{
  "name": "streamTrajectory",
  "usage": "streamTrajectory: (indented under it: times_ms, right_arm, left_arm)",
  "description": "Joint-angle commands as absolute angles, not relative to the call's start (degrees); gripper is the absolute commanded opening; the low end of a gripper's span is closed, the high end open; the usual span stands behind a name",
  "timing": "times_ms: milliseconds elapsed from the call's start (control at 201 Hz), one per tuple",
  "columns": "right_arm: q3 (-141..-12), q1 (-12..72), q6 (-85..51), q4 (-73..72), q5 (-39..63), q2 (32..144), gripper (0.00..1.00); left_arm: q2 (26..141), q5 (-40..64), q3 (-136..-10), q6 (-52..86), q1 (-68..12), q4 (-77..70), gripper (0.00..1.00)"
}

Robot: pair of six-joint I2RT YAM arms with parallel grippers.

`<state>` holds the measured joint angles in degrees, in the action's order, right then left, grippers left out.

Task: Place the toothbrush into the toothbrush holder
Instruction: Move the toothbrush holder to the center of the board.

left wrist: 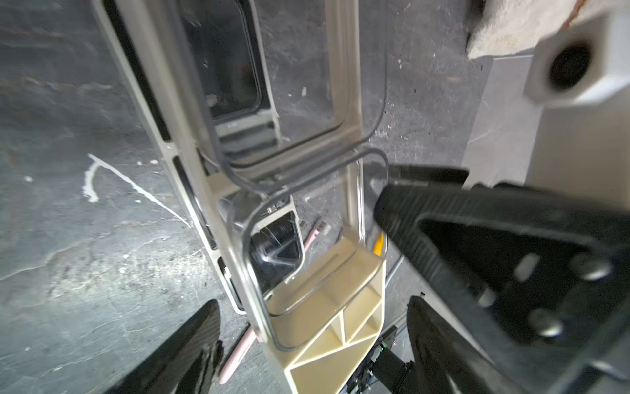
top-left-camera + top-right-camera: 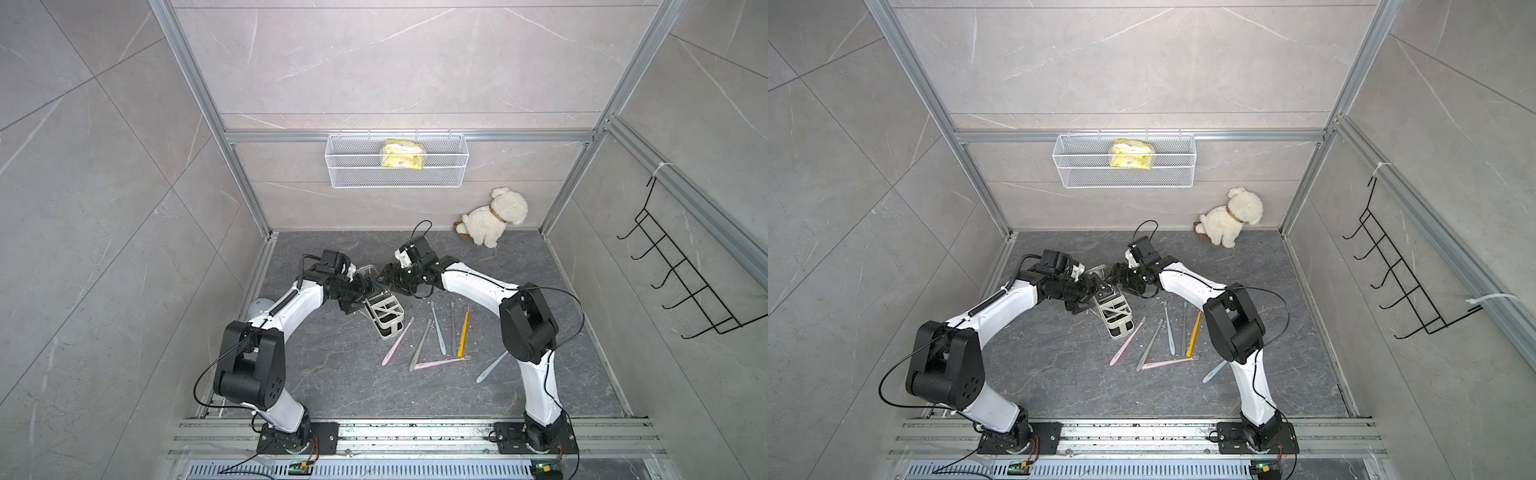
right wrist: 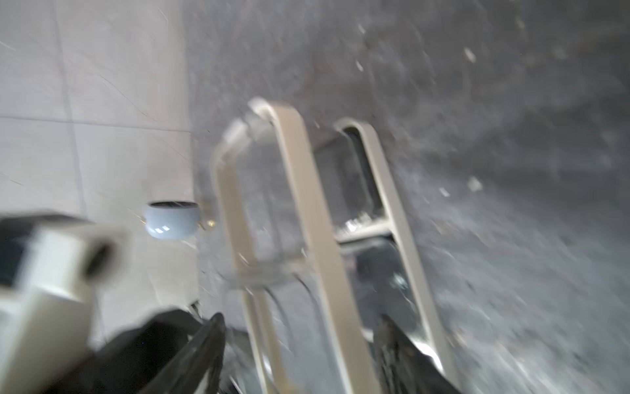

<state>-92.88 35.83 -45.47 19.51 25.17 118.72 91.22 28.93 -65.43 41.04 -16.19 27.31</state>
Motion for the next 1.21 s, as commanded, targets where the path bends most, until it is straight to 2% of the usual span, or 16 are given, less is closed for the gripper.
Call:
streamTrajectory:
  times_ms: [0,115,224,413,966,1096,1205]
  right_arm:
    - [-85.6,35.2,-42.0,21.3,23.5,110.1,0.72]
    - [-75.8,36.3,-44.8,15.1,25.6,105.3,0.72]
    - [-69.1,38.1,-47.7,9.5,25.7,102.0,0.67]
    - [-66.0,40.7,-49.2,4.8,27.8,101.2,0.64]
    - [-67.0,46.0,-45.9,7.9,27.9,100.7,0.70]
    - [-66.4,46.0,-42.6,16.7,22.4,95.8,0.75]
    - [-60.4,46.3,-44.3,19.1,19.1,87.6,0.77]
  left_arm:
    - [91.0,23.0,-69.1,38.6,-16.0,31.6,0.85]
    - [93.2,22.2,-71.0,37.3,-16.0,30.6,0.85]
    - [97.2,26.9,-72.9,38.5,-16.1,26.8,0.85]
    - [100.7,27.6,-75.0,39.9,-17.7,24.4,0.84]
    - [100.2,22.3,-79.4,42.1,-18.3,27.4,0.86]
    - [97.4,17.6,-80.1,40.5,-18.3,33.2,0.88]
    - [91.6,12.9,-77.5,39.8,-18.3,35.9,0.89]
